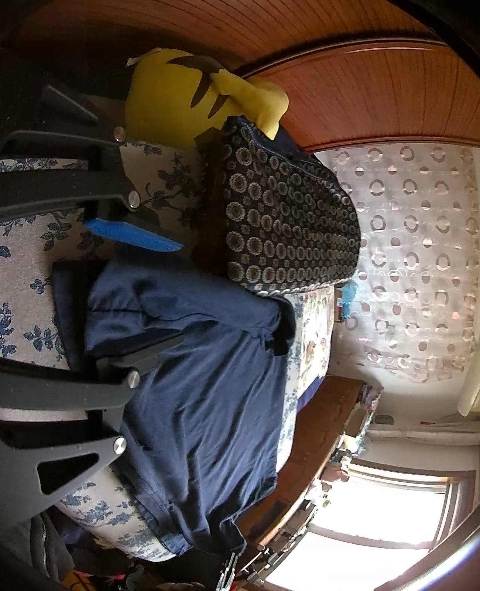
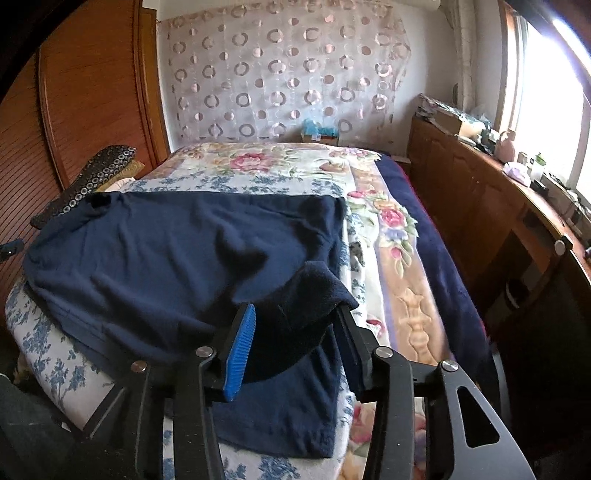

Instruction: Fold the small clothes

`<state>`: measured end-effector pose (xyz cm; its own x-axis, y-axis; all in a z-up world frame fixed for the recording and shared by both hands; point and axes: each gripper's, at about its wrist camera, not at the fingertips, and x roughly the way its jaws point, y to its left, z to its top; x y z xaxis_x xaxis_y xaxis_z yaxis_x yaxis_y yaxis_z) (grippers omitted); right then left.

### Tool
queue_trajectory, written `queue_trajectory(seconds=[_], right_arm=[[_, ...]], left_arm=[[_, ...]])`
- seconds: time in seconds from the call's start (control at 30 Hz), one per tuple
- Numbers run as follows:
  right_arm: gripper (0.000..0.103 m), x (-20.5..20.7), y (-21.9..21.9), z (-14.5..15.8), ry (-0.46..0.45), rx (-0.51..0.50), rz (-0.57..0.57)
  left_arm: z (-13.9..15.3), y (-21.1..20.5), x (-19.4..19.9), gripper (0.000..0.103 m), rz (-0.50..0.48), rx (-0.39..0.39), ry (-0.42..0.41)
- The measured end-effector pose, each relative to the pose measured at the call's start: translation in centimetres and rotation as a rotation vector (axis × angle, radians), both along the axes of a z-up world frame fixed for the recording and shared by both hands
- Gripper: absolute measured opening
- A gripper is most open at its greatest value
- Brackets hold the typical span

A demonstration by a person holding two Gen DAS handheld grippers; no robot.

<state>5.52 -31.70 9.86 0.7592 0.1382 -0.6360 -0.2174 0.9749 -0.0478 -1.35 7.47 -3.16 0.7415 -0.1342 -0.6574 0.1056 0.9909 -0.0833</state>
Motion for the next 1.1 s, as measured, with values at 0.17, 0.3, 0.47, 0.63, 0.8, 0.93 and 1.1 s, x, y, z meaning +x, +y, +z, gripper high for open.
queue_trajectory(seconds=[0.17,0.3,0.47,0.63,0.8,0.93,1.1], right_arm=[[0.048,-0.4,0.9,-0.6,-0.029,-0.011,0.007],[0.051,-1.0,0.3,-1.7,-0.055,-0.014,0.007],[0.06,-2.2,0.1,-1.6,-0.082,-0.013,0.018],[0.061,-2.4,0.9,-2.6,-0.077,-0.023,0.048],[0.061,-0.9,2.3,-5.6,0.004,0.004,0.1],[0.061,0.8,3.6,-9.5,0.094,0.015,0.139],[0.061,2.0,4.7,-11.8,0.127,-0.021,0.152]], left_arm=[[-1.6,-0.5,0.5,0.053,-0.006,0.024,0.049],[-2.6,-0.9,0.6,0.071,-0.015,0.023,0.074],[-3.3,-1.0,0.7,0.071,0.004,0.032,0.084],[-3.9,-0.6,0.8,0.071,0.024,0.045,0.098],[-4.2,0.2,0.8,0.071,0.047,0.038,0.106],[-4.3,0.7,0.7,0.071,0.058,0.027,0.106],[-4.4,1.5,0.6,0.071,0.065,0.001,0.119]])
